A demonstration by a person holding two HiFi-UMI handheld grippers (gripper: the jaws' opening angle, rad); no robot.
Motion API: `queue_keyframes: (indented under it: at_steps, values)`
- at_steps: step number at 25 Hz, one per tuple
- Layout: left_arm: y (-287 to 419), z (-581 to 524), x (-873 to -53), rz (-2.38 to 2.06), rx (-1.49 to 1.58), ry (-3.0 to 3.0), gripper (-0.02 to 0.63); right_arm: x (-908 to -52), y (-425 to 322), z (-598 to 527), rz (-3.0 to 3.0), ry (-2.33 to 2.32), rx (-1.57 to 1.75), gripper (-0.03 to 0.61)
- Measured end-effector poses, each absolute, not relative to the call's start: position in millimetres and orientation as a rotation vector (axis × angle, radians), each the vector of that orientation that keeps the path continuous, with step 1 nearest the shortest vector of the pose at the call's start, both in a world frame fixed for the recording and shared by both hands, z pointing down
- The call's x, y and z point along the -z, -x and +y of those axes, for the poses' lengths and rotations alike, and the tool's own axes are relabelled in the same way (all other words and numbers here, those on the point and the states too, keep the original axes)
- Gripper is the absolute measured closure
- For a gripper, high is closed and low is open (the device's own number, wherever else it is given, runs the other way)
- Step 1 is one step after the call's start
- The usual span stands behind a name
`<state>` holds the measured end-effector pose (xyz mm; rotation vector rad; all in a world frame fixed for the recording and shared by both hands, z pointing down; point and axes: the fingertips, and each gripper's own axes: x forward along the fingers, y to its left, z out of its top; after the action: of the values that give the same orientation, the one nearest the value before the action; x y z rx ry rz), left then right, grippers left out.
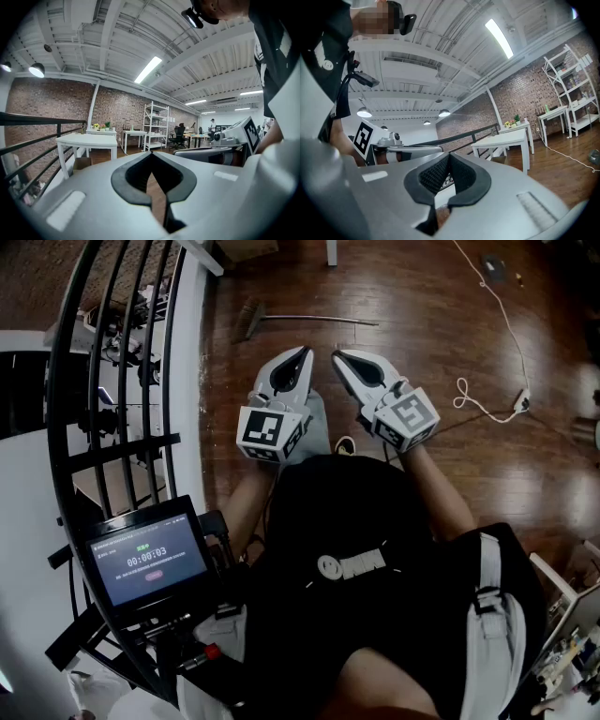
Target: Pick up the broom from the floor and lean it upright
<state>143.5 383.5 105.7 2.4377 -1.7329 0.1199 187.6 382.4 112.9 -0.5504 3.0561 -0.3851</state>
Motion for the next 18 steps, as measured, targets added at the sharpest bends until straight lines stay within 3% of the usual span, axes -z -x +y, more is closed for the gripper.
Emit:
queue_keyframes:
  at_steps: [4,12,18]
  values:
    - [-135,358,-110,-1.692,-0.106,-2.436,0.603,-119,-180,361,3.069,0.569,0.392,0.577]
    - [-49,192,-167,-1.486,-0.118,-2.454,0.600,-183,-95,198,3.139,0.687,0.551,0.577]
    - [16,81,-207,-1.399,-0.305,-2.558,0.598,-186,-48,101,3.164,0.765,0.618,0.577]
